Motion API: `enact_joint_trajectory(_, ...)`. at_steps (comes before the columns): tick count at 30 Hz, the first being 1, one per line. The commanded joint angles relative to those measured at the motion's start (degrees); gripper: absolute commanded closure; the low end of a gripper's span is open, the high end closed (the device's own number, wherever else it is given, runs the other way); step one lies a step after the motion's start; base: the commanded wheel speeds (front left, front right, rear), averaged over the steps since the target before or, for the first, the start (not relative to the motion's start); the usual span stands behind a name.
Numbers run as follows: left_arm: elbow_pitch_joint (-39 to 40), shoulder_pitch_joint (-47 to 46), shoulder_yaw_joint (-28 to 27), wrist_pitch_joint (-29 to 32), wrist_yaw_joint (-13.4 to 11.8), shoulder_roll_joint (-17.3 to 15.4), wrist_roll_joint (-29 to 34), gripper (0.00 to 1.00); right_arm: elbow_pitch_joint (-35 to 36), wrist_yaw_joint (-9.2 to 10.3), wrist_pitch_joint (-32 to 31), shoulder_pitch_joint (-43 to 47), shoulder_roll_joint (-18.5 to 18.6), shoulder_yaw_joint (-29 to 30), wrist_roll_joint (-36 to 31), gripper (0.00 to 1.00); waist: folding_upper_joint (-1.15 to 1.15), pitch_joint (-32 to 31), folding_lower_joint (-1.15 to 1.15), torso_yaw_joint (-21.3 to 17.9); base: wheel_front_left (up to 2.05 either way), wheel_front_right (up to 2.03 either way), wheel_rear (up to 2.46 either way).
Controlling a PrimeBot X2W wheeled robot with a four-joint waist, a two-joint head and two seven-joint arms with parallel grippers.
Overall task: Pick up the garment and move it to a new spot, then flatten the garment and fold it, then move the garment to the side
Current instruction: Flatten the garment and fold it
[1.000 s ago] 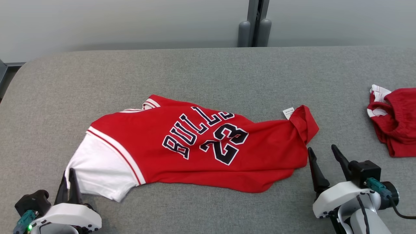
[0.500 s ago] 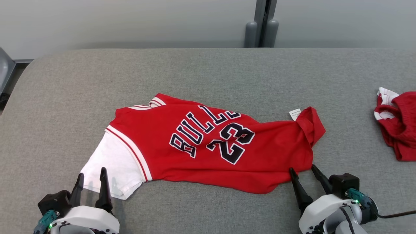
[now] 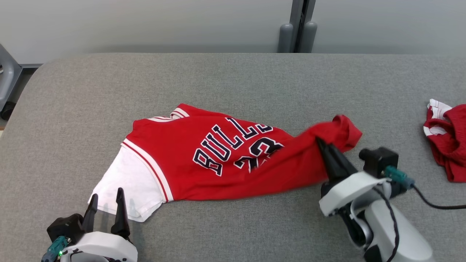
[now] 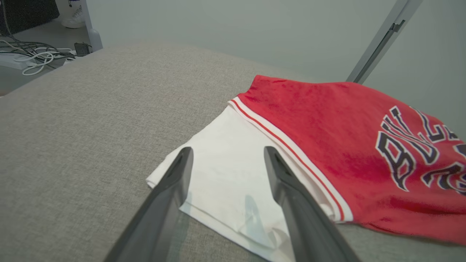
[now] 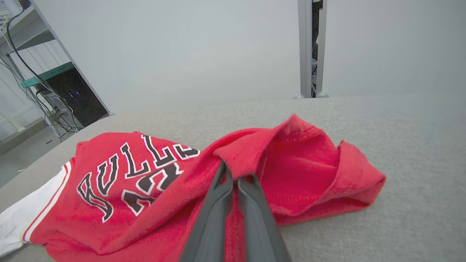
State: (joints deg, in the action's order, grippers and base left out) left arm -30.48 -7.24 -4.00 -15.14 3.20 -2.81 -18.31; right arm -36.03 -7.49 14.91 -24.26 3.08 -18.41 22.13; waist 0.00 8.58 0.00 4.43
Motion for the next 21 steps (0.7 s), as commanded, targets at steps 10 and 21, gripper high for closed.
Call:
enact_joint_trajectory(10, -0.7, -1.8, 4.9, 0.0, -0.1, -0.2, -2.4, 0.0, -4.5, 0.01, -4.0, -12.7, 3.6, -0.5, -4.9, 0.19, 0.0, 2.7, 0.0, 2.9, 0.0, 0.0, 0.0)
enact_joint_trajectory(21, -0.5, -1.4, 6.5, 0.0, -0.9, -0.2, -2.3, 0.0, -13.5, 0.01, 0.4, -12.3, 0.9, 4.7, -9.0, 0.0, 0.0, 2.4, 0.0, 2.8, 0.0, 0.0, 0.0)
